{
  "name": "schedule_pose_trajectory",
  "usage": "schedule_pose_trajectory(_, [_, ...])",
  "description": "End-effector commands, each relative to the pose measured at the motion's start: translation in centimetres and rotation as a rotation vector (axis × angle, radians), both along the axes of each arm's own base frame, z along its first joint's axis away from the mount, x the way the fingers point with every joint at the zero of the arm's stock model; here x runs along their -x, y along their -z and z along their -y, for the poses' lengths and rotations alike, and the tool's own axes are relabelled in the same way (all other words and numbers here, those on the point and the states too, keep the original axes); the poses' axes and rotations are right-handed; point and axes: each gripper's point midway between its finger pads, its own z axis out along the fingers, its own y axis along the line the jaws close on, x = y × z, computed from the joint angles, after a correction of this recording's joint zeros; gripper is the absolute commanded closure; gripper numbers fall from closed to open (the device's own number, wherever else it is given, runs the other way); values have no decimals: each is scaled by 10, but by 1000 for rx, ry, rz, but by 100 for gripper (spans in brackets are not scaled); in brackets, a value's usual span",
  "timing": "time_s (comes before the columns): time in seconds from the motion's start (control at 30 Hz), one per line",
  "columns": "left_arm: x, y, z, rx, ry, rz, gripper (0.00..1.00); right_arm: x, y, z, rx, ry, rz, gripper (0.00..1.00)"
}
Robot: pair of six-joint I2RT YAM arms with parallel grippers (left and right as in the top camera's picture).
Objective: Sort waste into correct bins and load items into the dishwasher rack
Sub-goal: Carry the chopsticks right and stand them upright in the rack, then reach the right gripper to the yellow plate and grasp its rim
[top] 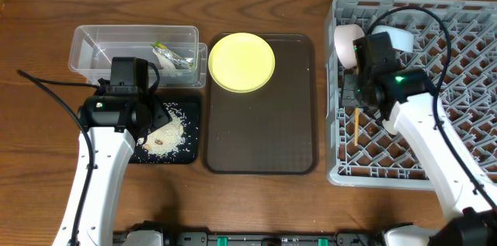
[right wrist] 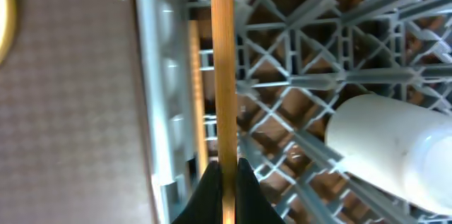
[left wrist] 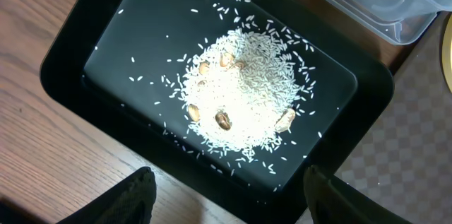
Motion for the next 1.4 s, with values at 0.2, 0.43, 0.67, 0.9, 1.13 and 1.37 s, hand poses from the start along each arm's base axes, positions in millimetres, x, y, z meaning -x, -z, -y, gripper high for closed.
schedule_pose_trajectory(0.2, [0,-1,-4,-14,-13,-3,30,7,28,-9,-20,-92,-99,89])
schedule_pose_trajectory(0.43, [0,-1,-4,-14,-13,-3,30,1,25,-12,-26,-95,-71,67])
schedule_pose_trajectory(0.67, [0,-1,-4,-14,-13,-3,30,-20,6,-33,-48,-219,51,58])
schedule_pose_trajectory(0.9, [0,-1,-4,-14,-13,-3,30,-51,-29,-99,-200,-376,272,50])
schedule_pose_trajectory(1.13, [0,-1,-4,-14,-13,-4,30,-68,-28,-149,-220,-460,375,45])
schedule_pose_trajectory(1.37, [0,-1,-4,-14,-13,-3,30,-88,32,-174,-266,-372,318,45])
